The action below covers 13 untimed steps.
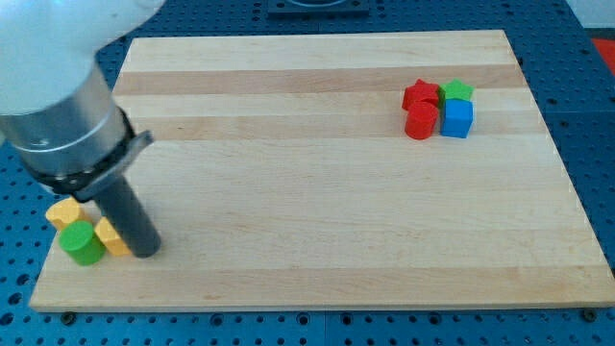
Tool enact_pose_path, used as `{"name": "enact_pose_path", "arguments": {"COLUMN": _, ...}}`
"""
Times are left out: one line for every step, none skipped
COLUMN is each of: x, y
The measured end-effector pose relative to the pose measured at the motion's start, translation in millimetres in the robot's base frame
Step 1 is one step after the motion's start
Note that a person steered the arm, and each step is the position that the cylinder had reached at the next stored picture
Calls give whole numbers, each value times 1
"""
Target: Push blue cube along with red circle towards center
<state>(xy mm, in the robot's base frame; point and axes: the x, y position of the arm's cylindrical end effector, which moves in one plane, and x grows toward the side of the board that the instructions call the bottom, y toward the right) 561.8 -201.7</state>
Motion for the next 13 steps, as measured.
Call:
{"name": "enact_pose_path", "arguments": {"x": 0, "y": -23}}
{"name": "enact_pose_path", "arguments": {"x": 2, "y": -7}}
{"name": "enact_pose_path", "arguments": {"x": 0, "y": 77}}
{"name": "enact_pose_path", "arguments": {"x": -16, "y": 184}}
{"name": "enact_pose_path", "arguments": {"x": -33, "y": 297}}
{"name": "enact_pose_path", "arguments": {"x": -60, "y": 398}}
{"name": "enact_pose_path", "arguments": {"x": -96, "y": 488}}
{"name": "enact_pose_path", "arguments": {"x": -132, "y": 547}}
{"name": "enact_pose_path", "arguments": {"x": -155, "y": 530}}
{"name": "enact_pose_path", "arguments": {"x": -171, "y": 487}}
{"name": "enact_pose_path", "arguments": {"x": -178, "y": 436}}
{"name": "enact_pose_path", "arguments": {"x": -178, "y": 369}}
{"name": "enact_pose_path", "arguments": {"x": -178, "y": 296}}
